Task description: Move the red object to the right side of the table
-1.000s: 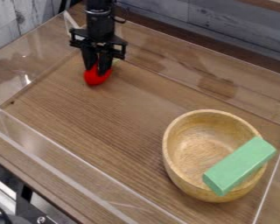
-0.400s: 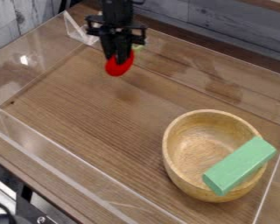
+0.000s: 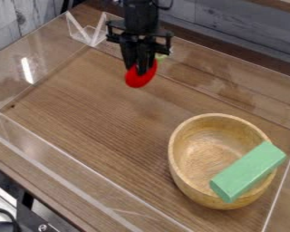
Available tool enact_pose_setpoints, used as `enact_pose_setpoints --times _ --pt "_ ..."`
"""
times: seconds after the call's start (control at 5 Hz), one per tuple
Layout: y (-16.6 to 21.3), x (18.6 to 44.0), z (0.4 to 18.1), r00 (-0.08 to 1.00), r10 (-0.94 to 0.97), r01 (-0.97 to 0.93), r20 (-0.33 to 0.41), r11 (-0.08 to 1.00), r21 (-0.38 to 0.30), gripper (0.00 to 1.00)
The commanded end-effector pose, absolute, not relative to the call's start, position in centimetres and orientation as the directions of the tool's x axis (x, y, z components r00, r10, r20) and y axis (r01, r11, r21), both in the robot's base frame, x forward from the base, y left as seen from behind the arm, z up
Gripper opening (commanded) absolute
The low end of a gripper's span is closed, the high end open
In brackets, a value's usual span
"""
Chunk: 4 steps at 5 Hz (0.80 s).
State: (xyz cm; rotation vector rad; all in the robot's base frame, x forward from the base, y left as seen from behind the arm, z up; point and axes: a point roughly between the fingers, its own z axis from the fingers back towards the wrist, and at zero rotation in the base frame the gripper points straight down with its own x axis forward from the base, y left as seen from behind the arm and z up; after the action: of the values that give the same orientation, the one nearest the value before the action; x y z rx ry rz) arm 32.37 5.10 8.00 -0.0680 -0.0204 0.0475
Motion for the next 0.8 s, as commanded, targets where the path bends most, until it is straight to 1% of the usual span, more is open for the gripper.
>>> enact_pose_setpoints --times 0.0,0.4,0.6 --pt "4.0 32.7 9.5 0.995 0.025 -0.02 0.093 0.998 -0.057 0.0" --pt "2.3 32.4 7.4 0.997 -0.005 0.01 0.073 0.997 -0.072 0.0" --pt "2.2 32.3 6.4 0.998 -0.011 0.015 0.061 0.997 -0.075 0.0"
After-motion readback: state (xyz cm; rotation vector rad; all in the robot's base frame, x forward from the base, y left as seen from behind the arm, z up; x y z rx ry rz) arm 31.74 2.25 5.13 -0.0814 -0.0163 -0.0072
